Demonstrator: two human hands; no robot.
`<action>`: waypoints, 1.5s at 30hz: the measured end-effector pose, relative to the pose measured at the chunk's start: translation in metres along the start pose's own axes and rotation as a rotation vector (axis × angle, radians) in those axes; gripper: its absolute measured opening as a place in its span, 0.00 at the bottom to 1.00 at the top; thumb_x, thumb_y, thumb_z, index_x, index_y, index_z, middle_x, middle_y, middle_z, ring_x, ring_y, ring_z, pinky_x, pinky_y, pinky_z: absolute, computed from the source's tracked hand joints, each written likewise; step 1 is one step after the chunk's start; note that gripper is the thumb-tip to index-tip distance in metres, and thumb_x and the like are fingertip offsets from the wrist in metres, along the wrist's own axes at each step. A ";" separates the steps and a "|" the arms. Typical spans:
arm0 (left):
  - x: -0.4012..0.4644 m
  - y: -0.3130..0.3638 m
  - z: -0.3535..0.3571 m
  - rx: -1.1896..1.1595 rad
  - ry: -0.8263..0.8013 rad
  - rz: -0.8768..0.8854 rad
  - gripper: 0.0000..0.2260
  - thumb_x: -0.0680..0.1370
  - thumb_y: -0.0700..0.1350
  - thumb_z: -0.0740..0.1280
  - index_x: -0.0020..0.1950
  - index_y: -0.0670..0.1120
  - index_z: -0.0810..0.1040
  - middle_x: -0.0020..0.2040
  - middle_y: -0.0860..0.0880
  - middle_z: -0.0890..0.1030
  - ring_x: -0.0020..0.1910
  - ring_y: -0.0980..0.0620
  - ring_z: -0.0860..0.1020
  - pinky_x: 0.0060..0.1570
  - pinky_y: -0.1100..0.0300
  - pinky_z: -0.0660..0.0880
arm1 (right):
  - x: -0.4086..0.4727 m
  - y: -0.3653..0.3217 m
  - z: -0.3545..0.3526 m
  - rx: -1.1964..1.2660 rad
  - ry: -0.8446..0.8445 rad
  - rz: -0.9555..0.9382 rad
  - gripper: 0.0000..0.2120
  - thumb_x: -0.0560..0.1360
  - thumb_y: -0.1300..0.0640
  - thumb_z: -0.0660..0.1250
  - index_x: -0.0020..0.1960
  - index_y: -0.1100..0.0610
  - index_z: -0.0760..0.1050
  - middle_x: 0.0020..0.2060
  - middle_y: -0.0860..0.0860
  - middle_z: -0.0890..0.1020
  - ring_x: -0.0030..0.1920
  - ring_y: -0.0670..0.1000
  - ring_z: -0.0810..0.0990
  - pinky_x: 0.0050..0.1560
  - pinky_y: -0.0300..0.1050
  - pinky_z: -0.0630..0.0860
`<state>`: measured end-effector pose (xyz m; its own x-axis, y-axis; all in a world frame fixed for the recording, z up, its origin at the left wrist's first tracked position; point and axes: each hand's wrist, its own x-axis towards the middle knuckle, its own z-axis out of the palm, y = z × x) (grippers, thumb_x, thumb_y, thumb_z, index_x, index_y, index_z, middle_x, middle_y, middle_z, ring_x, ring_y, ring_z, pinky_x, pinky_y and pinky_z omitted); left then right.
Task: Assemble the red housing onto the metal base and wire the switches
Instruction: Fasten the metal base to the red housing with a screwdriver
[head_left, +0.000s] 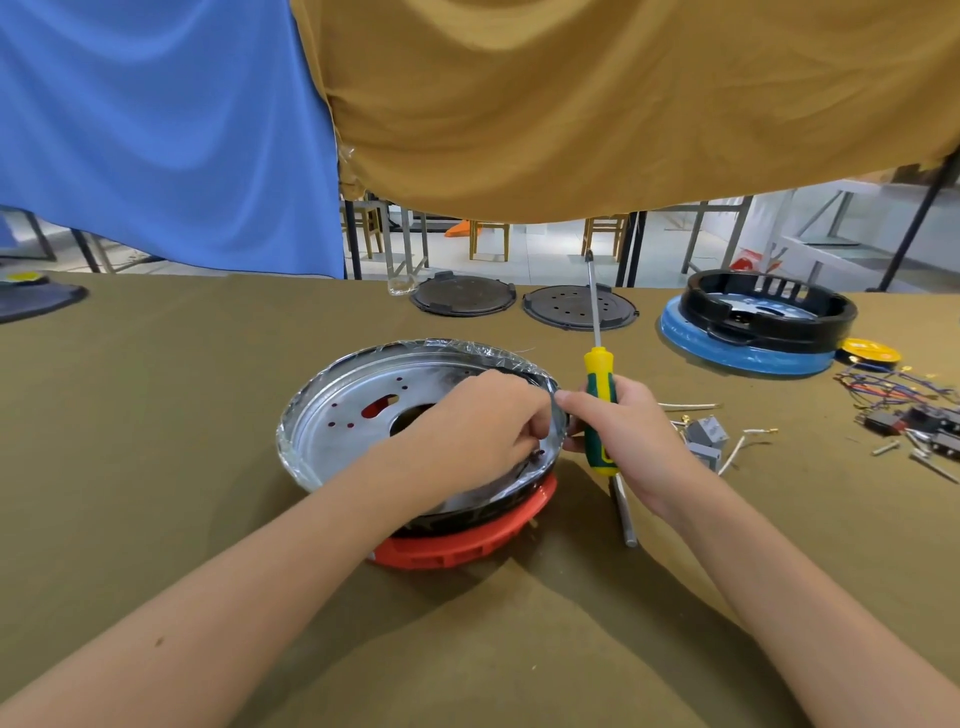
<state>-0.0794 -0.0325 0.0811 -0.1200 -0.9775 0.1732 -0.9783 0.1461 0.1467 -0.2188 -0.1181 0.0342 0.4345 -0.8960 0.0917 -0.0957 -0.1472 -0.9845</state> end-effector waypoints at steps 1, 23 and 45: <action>0.000 0.000 0.000 -0.015 0.010 0.010 0.06 0.78 0.41 0.65 0.52 0.47 0.81 0.47 0.52 0.82 0.47 0.53 0.79 0.52 0.58 0.75 | 0.000 0.000 0.000 0.008 0.003 -0.002 0.11 0.78 0.58 0.68 0.52 0.66 0.73 0.40 0.57 0.79 0.41 0.52 0.80 0.38 0.38 0.80; 0.004 0.008 -0.005 0.108 -0.060 0.059 0.07 0.79 0.40 0.62 0.55 0.46 0.77 0.49 0.50 0.81 0.49 0.50 0.79 0.52 0.58 0.74 | 0.001 0.003 0.001 0.029 0.019 -0.025 0.10 0.77 0.57 0.70 0.50 0.63 0.74 0.36 0.53 0.79 0.35 0.45 0.81 0.38 0.38 0.80; 0.001 -0.011 0.009 -0.316 0.068 0.069 0.10 0.73 0.33 0.68 0.51 0.45 0.82 0.42 0.53 0.83 0.41 0.58 0.81 0.46 0.68 0.78 | 0.000 0.004 0.002 0.032 0.029 -0.028 0.10 0.76 0.58 0.70 0.49 0.65 0.74 0.36 0.55 0.78 0.38 0.50 0.80 0.43 0.45 0.84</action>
<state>-0.0704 -0.0369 0.0708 -0.1622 -0.9529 0.2563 -0.8661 0.2620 0.4258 -0.2176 -0.1179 0.0303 0.4108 -0.9034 0.1230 -0.0547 -0.1591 -0.9857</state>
